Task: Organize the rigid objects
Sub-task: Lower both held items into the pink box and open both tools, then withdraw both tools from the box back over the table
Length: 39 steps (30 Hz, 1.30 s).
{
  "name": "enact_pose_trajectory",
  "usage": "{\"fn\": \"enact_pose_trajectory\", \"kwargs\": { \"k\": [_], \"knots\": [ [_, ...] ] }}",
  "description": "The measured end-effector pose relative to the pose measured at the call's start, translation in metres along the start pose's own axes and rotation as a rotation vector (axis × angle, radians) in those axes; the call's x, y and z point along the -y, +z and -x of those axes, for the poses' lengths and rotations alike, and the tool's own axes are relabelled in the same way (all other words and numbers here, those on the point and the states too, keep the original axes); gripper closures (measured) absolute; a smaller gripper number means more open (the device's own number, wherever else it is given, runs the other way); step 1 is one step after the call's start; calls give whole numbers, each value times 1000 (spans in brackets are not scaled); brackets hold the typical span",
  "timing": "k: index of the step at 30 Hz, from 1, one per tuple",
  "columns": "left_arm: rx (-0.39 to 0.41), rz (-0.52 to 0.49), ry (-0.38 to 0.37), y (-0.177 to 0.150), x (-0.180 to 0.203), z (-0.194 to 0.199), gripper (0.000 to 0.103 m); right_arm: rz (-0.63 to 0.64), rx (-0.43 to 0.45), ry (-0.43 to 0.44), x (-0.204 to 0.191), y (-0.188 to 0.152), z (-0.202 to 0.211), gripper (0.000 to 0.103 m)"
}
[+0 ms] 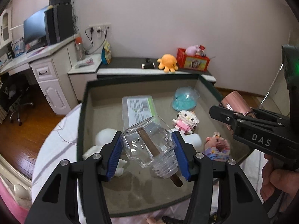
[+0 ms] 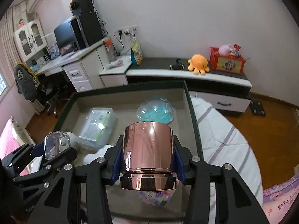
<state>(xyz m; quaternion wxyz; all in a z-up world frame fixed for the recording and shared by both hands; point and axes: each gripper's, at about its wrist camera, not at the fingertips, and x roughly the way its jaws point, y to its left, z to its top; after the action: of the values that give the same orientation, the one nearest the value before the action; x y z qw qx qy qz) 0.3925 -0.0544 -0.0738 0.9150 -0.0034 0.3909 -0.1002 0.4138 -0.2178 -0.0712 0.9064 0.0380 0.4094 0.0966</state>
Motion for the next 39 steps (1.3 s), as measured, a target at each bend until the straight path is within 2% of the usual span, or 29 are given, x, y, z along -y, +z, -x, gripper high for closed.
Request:
{"fn": "enact_pose_trajectory", "kwargs": {
  "k": [7, 8, 9, 10, 11, 12, 14, 15, 16, 17, 20, 28, 33, 39],
  "knots": [
    [-30, 1, 24, -7, -3, -11, 48, 3, -46, -12, 1, -5, -13, 55],
    [-29, -1, 29, -7, -3, -9, 43, 6, -47, -12, 0, -6, -12, 53],
    [-22, -1, 30, -7, -4, -6, 33, 4, -43, -9, 0, -7, -10, 43],
    [-3, -2, 29, -8, -3, 0, 28, 2, -38, -8, 0, -6, -9, 26],
    [14, -3, 34, -8, -3, 6, 17, 0, -27, -7, 0, -6, -6, 18],
    [30, -2, 39, -9, -4, 11, 8, 0, -14, -11, -1, -7, -1, 16],
    [66, 15, 44, -10, -6, 25, 0, -7, -13, -8, 0, -7, 4, 15],
    [79, 24, 44, -10, -9, 31, 0, -21, -16, -10, 0, -8, 7, 12],
    [95, 38, 43, -11, -12, 40, 0, -30, -12, -12, 1, -7, 9, 3],
    [107, 49, 44, -12, -14, 48, 0, -43, 3, -8, 2, -8, 14, 0],
    [141, 76, 57, -18, -21, 73, 0, -93, 62, 30, 3, -13, 37, 0],
    [205, 76, 89, -40, -24, 137, 0, -92, 180, 32, -15, -37, 108, 0],
    [252, 94, 121, -52, -23, 174, 0, -73, 259, 8, -34, -62, 161, 0],
    [315, 77, 145, -70, -12, 223, 0, -43, 350, -78, -50, -89, 215, 0]
  ]
}}
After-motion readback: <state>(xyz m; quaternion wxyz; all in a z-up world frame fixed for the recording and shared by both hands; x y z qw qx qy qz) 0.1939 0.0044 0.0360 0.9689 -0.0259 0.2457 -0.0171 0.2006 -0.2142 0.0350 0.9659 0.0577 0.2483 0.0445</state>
